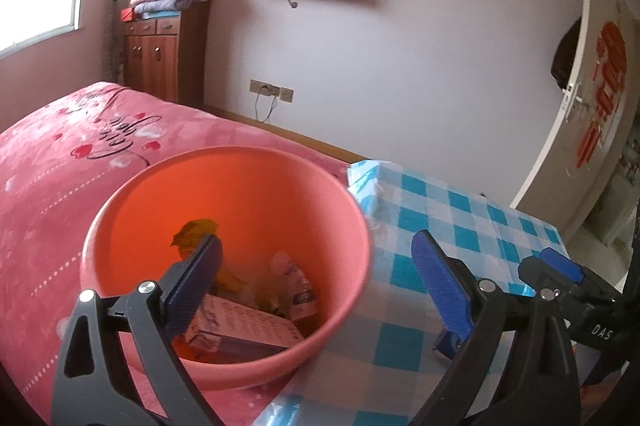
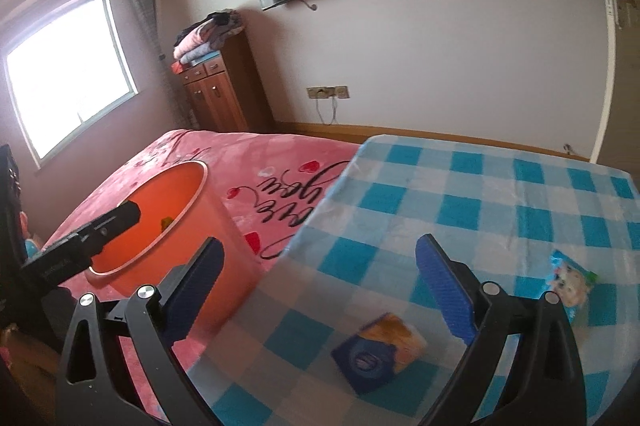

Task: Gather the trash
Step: 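Return both tools to the tissue pack and wipes pack on the cloth, then grasp the blue Vinda tissue pack with the left tool while the right tool grasps the blue wipes pack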

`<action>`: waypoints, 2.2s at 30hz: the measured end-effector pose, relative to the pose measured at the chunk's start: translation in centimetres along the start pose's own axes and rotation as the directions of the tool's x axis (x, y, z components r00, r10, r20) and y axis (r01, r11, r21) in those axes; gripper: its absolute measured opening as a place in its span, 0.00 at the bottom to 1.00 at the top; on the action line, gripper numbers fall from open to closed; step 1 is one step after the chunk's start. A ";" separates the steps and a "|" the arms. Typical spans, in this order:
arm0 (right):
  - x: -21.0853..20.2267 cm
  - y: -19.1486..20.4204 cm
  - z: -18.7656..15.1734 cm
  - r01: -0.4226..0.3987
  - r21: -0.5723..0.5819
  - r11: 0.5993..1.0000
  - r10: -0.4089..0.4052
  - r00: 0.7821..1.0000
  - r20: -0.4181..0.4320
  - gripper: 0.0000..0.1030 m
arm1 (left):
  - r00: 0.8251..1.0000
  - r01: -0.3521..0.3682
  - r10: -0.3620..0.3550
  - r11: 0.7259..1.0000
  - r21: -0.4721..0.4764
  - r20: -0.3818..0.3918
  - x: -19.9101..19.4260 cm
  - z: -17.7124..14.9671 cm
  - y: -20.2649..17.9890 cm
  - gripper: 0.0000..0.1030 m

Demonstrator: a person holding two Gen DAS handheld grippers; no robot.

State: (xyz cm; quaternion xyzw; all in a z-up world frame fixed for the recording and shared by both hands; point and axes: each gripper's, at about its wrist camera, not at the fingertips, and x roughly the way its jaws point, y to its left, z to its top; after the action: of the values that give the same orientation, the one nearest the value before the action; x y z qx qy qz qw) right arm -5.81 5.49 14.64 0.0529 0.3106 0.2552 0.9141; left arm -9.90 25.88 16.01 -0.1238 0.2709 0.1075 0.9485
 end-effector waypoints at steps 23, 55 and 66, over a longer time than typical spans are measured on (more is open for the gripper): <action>-4.3 -8.5 -4.3 0.104 0.124 0.987 -0.110 0.993 0.039 0.93 | 0.997 0.065 -0.057 0.984 0.169 -0.049 0.2 -2.5 -9.3 0.93; -6.6 -26.0 -9.0 0.129 0.513 0.849 -0.163 0.986 0.021 0.93 | 0.924 0.260 -0.176 0.940 0.220 -0.338 5.6 -10.5 -17.2 0.93; -5.5 -27.8 -9.6 0.006 0.574 0.819 -0.023 0.999 0.023 0.93 | 0.920 0.247 -0.103 0.901 0.357 -0.378 9.1 -12.4 -18.7 0.93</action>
State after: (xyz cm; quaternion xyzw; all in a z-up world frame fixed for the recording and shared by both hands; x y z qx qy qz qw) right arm -3.19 -21.92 2.85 0.3269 0.3604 0.1423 0.8620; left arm -3.29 5.85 4.18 0.0299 0.4386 -0.0607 0.8961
